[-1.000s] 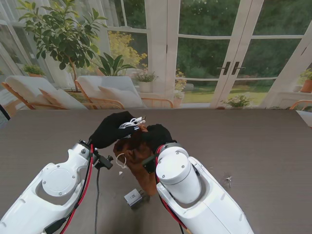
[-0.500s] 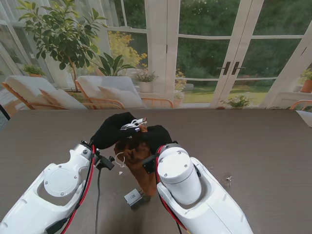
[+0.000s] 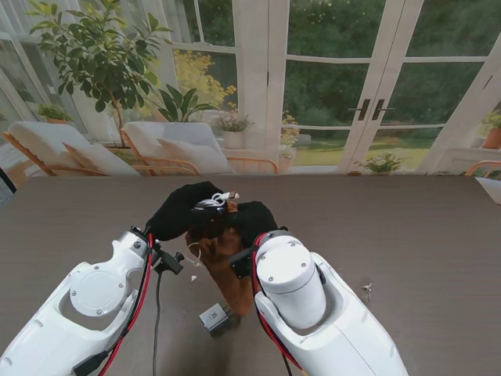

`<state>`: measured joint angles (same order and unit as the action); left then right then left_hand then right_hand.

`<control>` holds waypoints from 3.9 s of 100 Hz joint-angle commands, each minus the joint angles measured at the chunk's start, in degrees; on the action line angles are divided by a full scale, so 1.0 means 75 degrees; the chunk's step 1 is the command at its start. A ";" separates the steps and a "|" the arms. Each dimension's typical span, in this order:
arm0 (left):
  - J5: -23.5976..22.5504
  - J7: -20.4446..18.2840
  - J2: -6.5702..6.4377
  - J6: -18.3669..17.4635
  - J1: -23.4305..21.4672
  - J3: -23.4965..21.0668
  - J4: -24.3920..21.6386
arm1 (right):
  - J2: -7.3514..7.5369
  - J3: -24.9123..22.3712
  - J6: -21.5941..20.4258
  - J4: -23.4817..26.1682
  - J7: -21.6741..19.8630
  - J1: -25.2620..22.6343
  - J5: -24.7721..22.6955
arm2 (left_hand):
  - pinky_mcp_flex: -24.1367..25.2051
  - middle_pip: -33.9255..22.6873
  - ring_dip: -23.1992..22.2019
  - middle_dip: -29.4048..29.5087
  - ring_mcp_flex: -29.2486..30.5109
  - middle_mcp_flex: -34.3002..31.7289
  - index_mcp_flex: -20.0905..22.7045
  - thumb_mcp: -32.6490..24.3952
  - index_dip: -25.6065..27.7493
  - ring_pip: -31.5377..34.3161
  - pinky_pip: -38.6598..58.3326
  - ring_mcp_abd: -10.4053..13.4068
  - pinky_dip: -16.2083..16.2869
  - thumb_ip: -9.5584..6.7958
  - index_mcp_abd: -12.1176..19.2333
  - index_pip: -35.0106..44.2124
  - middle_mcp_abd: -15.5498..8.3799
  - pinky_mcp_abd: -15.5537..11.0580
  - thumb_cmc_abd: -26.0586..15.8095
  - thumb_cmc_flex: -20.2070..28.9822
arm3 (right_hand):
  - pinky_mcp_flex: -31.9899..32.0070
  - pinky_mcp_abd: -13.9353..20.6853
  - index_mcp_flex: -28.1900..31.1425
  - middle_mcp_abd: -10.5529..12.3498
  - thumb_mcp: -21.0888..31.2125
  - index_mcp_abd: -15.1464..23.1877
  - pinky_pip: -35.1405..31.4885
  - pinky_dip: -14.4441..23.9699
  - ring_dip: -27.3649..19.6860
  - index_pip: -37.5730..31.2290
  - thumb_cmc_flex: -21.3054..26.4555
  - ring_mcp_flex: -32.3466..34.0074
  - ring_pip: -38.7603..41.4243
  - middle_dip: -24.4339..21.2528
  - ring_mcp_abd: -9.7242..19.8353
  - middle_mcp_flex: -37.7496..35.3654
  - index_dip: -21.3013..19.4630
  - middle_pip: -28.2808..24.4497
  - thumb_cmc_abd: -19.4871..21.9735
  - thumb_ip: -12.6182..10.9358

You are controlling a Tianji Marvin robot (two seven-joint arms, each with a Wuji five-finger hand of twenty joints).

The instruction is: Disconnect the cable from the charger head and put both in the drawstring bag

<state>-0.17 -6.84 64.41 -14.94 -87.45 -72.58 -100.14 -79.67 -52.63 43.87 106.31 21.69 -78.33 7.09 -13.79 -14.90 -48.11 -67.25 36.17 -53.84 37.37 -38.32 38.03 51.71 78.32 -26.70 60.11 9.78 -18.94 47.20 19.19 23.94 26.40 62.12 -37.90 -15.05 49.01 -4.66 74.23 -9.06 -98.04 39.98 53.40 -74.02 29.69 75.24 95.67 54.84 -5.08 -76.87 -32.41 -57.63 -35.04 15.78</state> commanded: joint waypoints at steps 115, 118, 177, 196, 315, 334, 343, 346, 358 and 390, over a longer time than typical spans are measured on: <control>-0.0111 -0.0284 -0.0048 -0.0017 -0.0163 -0.0142 -0.0267 | 0.0024 -0.0099 0.0016 0.0188 -0.0257 -0.0119 0.0332 | 0.1462 -0.0050 0.0951 0.3663 -0.1212 0.1484 0.0078 -0.1144 -0.0575 -0.2307 -0.0954 0.0219 -0.1211 -0.0489 0.0121 -0.3123 0.0035 -0.0755 0.0074 -0.1448 | -0.3654 -0.0207 -0.0039 -0.0686 -0.0087 -0.1125 -0.0155 0.0286 0.0071 -0.0355 0.0367 0.0009 0.0370 0.0214 0.0920 -0.0615 -0.0240 0.0098 -0.0047 -0.0032; -0.0128 -0.0268 -0.0046 -0.0026 -0.0170 -0.0148 -0.0272 | 0.0026 -0.0100 0.0010 0.0187 -0.0259 -0.0122 0.0339 | 0.1475 -0.0035 0.0970 0.3678 -0.1219 0.1492 0.0097 -0.1187 -0.0628 -0.2345 -0.0958 0.0214 -0.1240 -0.0523 0.0121 -0.3202 0.0025 -0.0748 0.0058 -0.1499 | -0.3648 -0.0227 -0.0039 -0.0686 -0.0085 -0.1125 -0.0154 0.0288 0.0072 -0.0355 0.0366 0.0009 0.0371 0.0217 0.0924 -0.0615 -0.0243 0.0099 -0.0055 -0.0033; -0.0779 0.0377 0.0042 0.0177 -0.0643 -0.0653 -0.0466 | 0.0068 -0.0152 -0.0041 0.0184 -0.0334 -0.0104 0.0432 | 0.1604 0.0233 0.0902 0.3764 -0.1388 0.1750 0.0051 -0.1042 -0.1592 -0.2429 -0.0944 0.0126 -0.1379 -0.0778 0.0050 -0.4418 0.0251 -0.0768 -0.0228 -0.2217 | -0.3655 -0.0184 -0.0055 -0.0704 -0.0131 -0.1122 -0.0159 0.0308 0.0073 -0.0337 0.0398 0.0010 0.0373 0.0233 0.0946 -0.0571 -0.0252 0.0112 -0.0028 -0.0025; -0.1013 0.0503 0.0067 0.0706 -0.0910 -0.0967 -0.0436 | 0.0083 -0.0165 -0.0065 0.0197 -0.0356 -0.0092 0.0427 | 0.1749 0.0370 0.0877 0.3750 -0.1563 0.1966 -0.0213 -0.0864 -0.1852 -0.2472 -0.0953 0.0020 -0.1347 -0.0749 -0.0182 -0.4855 0.0399 -0.0759 -0.0165 -0.2479 | -0.3655 -0.0181 -0.0060 -0.0706 -0.0139 -0.1117 -0.0158 0.0311 0.0073 -0.0332 0.0396 0.0010 0.0372 0.0236 0.0944 -0.0570 -0.0254 0.0112 -0.0024 -0.0029; -0.0567 -0.0611 -0.0069 0.2545 -0.0586 -0.0814 -0.0018 | 0.0165 -0.0129 -0.0276 0.0271 -0.0471 -0.0094 0.0475 | 0.1271 0.0134 0.0536 0.2959 -0.1286 0.1748 0.0097 0.0566 -0.1763 -0.1934 -0.0730 -0.0459 -0.0844 -0.0711 -0.0708 -0.4862 0.0799 -0.0399 -0.0458 -0.3541 | -0.3654 -0.0190 -0.0069 -0.0714 -0.0174 -0.1100 -0.0150 0.0332 0.0071 -0.0310 0.0392 0.0010 0.0382 0.0248 0.0933 -0.0553 -0.0269 0.0120 -0.0005 -0.0057; -0.0480 -0.0839 -0.0104 0.2816 -0.0539 -0.0787 0.0017 | 0.0187 -0.0107 -0.0307 0.0375 -0.0506 -0.0126 0.0479 | 0.1158 0.0005 0.0491 0.2832 -0.1180 0.1704 0.0100 0.0829 -0.1762 -0.1823 -0.0700 -0.0522 -0.0819 -0.0680 -0.0846 -0.4876 0.0868 -0.0306 -0.0513 -0.3815 | -0.3654 -0.0194 -0.0073 -0.0712 -0.0177 -0.1091 -0.0147 0.0332 0.0070 -0.0307 0.0392 0.0010 0.0382 0.0250 0.0929 -0.0541 -0.0271 0.0122 -0.0003 -0.0062; -0.0375 -0.0943 -0.0114 0.2860 -0.0489 -0.0761 0.0076 | 0.0199 -0.0093 -0.0327 0.0415 -0.0526 -0.0142 0.0480 | 0.1138 -0.0021 0.0471 0.2794 -0.1177 0.1711 0.0109 0.0987 -0.1759 -0.1785 -0.0706 -0.0548 -0.0817 -0.0655 -0.0872 -0.4874 0.0880 -0.0282 -0.0533 -0.3975 | -0.3655 -0.0184 -0.0085 -0.0712 -0.0181 -0.1063 -0.0147 0.0332 0.0070 -0.0306 0.0392 0.0010 0.0384 0.0251 0.0928 -0.0541 -0.0276 0.0121 -0.0014 -0.0061; -0.0337 -0.0955 -0.0112 0.2873 -0.0467 -0.0746 0.0097 | 0.0206 -0.0088 -0.0338 0.0422 -0.0539 -0.0144 0.0481 | 0.1125 -0.0025 0.0467 0.2786 -0.1168 0.1715 0.0117 0.1024 -0.1758 -0.1775 -0.0703 -0.0560 -0.0815 -0.0649 -0.0876 -0.4872 0.0892 -0.0272 -0.0534 -0.4011 | -0.3655 -0.0183 -0.0083 -0.0712 -0.0184 -0.1061 -0.0147 0.0332 0.0070 -0.0305 0.0384 0.0010 0.0384 0.0252 0.0931 -0.0541 -0.0276 0.0121 -0.0006 -0.0060; -0.0232 -0.1022 -0.0111 0.2909 -0.0346 -0.0677 0.0198 | 0.0234 -0.0074 -0.0381 0.0430 -0.0598 -0.0149 0.0498 | 0.1085 -0.0084 0.0435 0.2742 -0.1106 0.1676 0.0148 0.1173 -0.1749 -0.1700 -0.0696 -0.0579 -0.0810 -0.0625 -0.0860 -0.4857 0.0886 -0.0244 -0.0594 -0.4190 | -0.3659 -0.0169 -0.0082 -0.0712 -0.0177 -0.1058 -0.0154 0.0334 0.0069 -0.0301 0.0378 0.0010 0.0385 0.0252 0.0940 -0.0541 -0.0279 0.0121 -0.0004 -0.0064; 0.0331 -0.0935 -0.0013 0.2677 0.0040 -0.0368 0.0631 | 0.0314 -0.0070 -0.0551 0.0396 -0.0741 -0.0161 0.0517 | -0.0054 -0.2048 -0.0182 0.1302 0.0519 -0.0118 0.1673 -0.0186 0.0090 -0.0004 -0.0221 -0.0635 -0.0449 -0.0382 -0.0216 -0.2671 0.0439 0.0318 -0.0265 -0.2128 | -0.3659 -0.0156 -0.0090 -0.0702 -0.0208 -0.1006 -0.0157 0.0333 0.0061 -0.0291 0.0369 0.0013 0.0366 0.0262 0.0990 -0.0504 -0.0297 0.0119 0.0024 -0.0071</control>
<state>2.04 -13.33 63.58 5.66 -87.60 -75.78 -95.86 -77.24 -53.28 40.14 108.93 17.04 -79.19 10.88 -11.64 -26.49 -47.69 -55.18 35.54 -50.63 47.30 -37.77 34.53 46.52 74.66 -29.12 55.15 5.18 -22.35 22.15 24.21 25.94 22.66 40.93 -37.78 -15.13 49.00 -4.98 72.99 -9.49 -98.04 39.98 53.40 -73.56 30.40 75.24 95.67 55.59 -5.40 -76.87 -32.41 -57.17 -35.01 15.79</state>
